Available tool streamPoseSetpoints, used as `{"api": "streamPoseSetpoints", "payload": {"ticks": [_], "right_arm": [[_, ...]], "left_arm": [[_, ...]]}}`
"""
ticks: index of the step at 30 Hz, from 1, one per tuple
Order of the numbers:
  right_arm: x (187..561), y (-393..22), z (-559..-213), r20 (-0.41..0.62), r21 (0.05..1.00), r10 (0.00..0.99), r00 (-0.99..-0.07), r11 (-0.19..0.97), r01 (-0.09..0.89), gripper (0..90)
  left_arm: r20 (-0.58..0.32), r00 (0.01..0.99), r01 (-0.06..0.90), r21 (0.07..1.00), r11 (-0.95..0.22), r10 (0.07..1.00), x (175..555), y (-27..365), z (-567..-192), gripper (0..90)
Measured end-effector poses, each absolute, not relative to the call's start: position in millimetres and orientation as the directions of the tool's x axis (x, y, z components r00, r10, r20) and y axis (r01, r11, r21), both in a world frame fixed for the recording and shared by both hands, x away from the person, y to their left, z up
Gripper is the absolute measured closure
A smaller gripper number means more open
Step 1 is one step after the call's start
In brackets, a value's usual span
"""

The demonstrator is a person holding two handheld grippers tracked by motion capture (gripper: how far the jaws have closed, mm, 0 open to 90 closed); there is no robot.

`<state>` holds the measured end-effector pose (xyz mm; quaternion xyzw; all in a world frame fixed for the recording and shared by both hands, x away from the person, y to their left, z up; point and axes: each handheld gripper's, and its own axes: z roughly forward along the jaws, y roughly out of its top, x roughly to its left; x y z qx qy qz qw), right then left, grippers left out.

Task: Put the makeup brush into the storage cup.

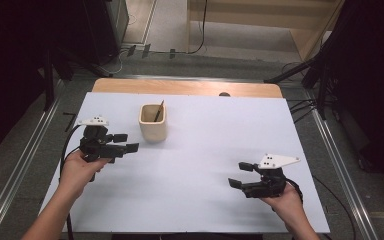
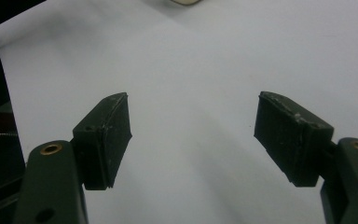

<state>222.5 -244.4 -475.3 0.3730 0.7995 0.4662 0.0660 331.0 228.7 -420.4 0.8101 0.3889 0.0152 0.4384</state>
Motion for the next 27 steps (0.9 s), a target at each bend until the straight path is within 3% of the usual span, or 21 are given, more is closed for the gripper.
{"api": "streamPoseSetpoints", "payload": {"ticks": [27], "right_arm": [[223,-245,-475,0.242,0.796,0.657,-0.714,0.286,0.533,27.7]], "left_arm": [[-0.22,0.784,0.528,0.729,-0.436,0.581,299,220,-437,25.6]]}}
